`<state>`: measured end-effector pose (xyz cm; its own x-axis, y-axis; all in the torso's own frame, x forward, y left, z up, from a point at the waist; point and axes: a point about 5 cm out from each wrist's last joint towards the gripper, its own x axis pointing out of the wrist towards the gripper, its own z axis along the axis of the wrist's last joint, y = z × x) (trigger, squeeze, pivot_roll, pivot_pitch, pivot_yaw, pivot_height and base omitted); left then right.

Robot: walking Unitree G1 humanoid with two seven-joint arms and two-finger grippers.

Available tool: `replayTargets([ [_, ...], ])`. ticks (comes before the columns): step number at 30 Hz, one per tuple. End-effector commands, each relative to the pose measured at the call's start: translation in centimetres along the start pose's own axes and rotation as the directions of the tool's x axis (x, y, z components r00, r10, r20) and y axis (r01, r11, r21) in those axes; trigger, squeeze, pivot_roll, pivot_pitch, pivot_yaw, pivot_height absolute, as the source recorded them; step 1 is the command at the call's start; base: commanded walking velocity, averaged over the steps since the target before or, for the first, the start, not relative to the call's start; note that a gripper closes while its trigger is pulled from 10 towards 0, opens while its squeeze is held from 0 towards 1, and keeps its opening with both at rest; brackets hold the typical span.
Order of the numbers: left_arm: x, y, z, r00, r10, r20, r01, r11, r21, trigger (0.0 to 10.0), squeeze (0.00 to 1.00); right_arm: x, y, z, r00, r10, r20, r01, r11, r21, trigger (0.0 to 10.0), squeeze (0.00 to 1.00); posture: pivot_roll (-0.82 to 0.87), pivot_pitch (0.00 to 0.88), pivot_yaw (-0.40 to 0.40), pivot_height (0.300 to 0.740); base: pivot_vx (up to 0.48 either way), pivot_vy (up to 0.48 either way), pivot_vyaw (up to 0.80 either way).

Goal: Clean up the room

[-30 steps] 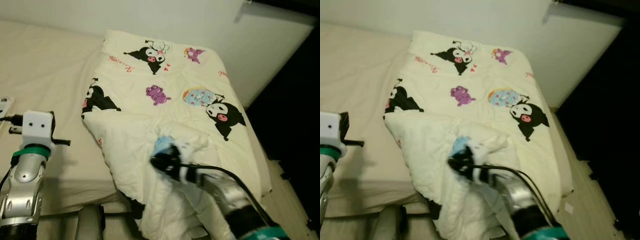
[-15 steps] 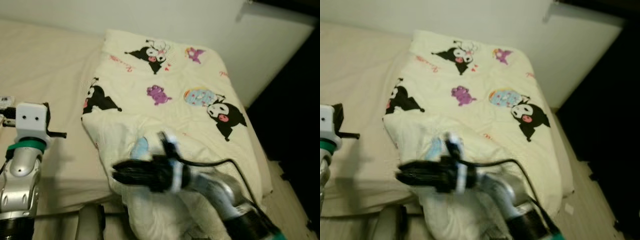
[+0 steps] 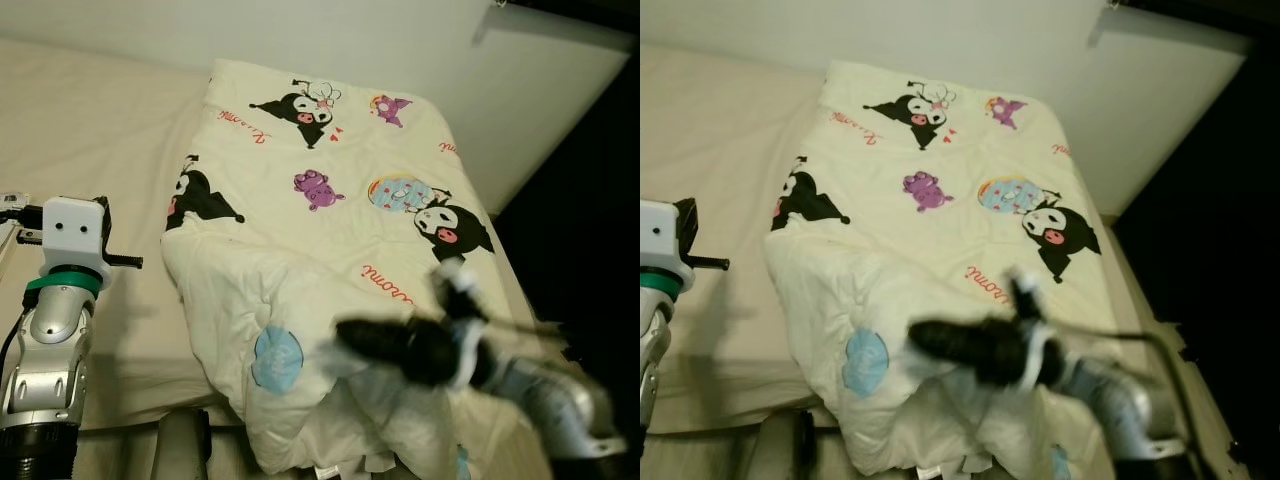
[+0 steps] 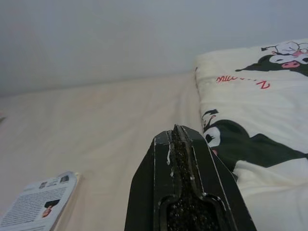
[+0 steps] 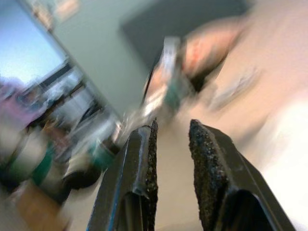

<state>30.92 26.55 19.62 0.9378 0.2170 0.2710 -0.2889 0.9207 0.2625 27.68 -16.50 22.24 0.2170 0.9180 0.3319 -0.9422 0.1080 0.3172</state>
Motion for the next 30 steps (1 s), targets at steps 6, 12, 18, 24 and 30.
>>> replayTargets([
  [6, 0.1, 0.7, -0.1, 1.000, 0.013, 0.006, -0.013, 1.000, 0.009, 10.0, 0.00, -3.1, -2.3, 2.6, 0.975, -0.186, 0.122, 0.191, 0.981, -0.034, 10.0, 0.00, 0.19, 0.015, -0.103, 0.558, 0.000, 0.000, 0.00],
  [12, 1.1, 1.2, 0.8, 0.999, 0.034, 0.036, -0.034, 0.999, 0.012, 10.0, 0.00, -3.1, -6.7, -2.3, 0.827, -0.554, -0.094, 0.532, 0.826, -0.187, 10.0, 0.00, 0.18, 0.004, -0.104, 0.558, 0.000, 0.000, 0.00],
  [18, 1.4, 0.1, 0.7, 1.000, -0.002, 0.028, 0.002, 1.000, 0.003, 10.0, 0.00, -1.1, -9.4, -7.5, 0.616, -0.766, -0.182, 0.679, 0.634, -0.370, 10.0, 0.00, 0.19, 0.006, -0.089, 0.558, 0.000, 0.000, 0.00],
  [24, 0.6, -1.6, 0.3, 0.998, -0.065, 0.013, 0.065, 0.998, -0.003, 10.0, 0.00, 2.9, -9.8, -9.7, 0.613, -0.754, -0.236, 0.586, 0.634, -0.504, 10.0, 0.00, 0.20, 0.006, -0.098, 0.558, 0.000, 0.000, 0.00],
  [30, 0.9, -2.0, 0.4, 0.998, -0.066, 0.022, 0.066, 0.998, -0.013, 10.0, 0.00, 6.9, -4.5, -10.8, 0.841, -0.217, -0.496, 0.041, 0.939, -0.341, 10.0, 0.00, 0.21, 0.002, -0.110, 0.558, 0.000, 0.000, 0.00],
])
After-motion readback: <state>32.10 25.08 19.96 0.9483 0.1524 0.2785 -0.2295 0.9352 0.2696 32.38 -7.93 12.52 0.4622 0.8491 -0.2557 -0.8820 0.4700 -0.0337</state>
